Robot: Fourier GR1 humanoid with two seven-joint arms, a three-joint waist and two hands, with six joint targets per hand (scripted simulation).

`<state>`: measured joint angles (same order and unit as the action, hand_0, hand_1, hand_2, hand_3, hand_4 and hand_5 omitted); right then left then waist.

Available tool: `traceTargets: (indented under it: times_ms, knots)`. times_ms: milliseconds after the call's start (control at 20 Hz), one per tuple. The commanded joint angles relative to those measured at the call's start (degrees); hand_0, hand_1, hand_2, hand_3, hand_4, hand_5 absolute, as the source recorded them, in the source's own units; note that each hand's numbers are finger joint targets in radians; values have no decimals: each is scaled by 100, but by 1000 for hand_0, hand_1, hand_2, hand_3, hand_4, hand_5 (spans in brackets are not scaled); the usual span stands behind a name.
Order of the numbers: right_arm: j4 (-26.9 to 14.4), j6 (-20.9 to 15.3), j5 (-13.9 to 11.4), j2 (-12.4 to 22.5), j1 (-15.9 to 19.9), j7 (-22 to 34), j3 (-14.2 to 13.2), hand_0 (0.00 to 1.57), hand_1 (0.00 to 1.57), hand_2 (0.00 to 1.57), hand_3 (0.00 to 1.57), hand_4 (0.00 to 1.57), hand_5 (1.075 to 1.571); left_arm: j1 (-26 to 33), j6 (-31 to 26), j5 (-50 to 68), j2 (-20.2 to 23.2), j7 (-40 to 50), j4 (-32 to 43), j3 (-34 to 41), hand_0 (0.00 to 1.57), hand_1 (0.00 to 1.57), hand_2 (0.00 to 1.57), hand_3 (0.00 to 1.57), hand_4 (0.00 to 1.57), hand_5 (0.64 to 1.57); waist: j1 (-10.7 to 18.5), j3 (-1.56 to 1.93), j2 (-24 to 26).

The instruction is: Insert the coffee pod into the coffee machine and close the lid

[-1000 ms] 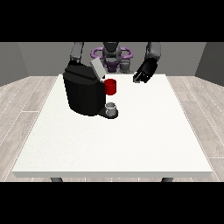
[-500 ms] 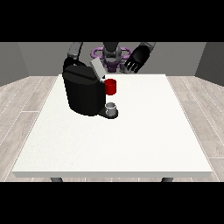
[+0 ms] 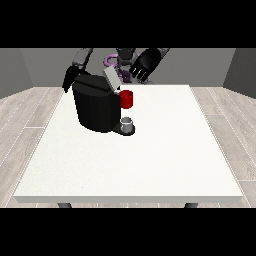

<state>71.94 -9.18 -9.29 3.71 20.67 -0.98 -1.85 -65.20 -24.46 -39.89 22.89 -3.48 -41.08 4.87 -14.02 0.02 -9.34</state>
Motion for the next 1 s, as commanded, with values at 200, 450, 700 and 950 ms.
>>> traceTargets:
  times_ms: [200,450,700,950]
  knots:
    - [81,89,146,200,357,-54,-222,0,0,0,0,0,1571,-431,-18,-95,249,43,135,105,1239,1239,1290,1248,479,1571,-209,-1,-466]
    - [241,-280,-165,-187,319,25,129,0,0,0,0,100,1571,-659,-148,-91,502,-116,343,207,1195,1195,1286,1247,487,1571,-332,-1,-677]
    - [64,-180,-48,27,665,260,-102,0,0,0,0,161,1571,-671,43,-153,146,-20,338,123,1186,1186,1256,1227,472,1571,-256,-1,-797]
    - [25,-214,6,126,606,100,-271,0,0,0,0,33,1571,-551,23,-187,191,-210,327,91,1251,1251,1290,1217,425,1571,-122,-1,-773]
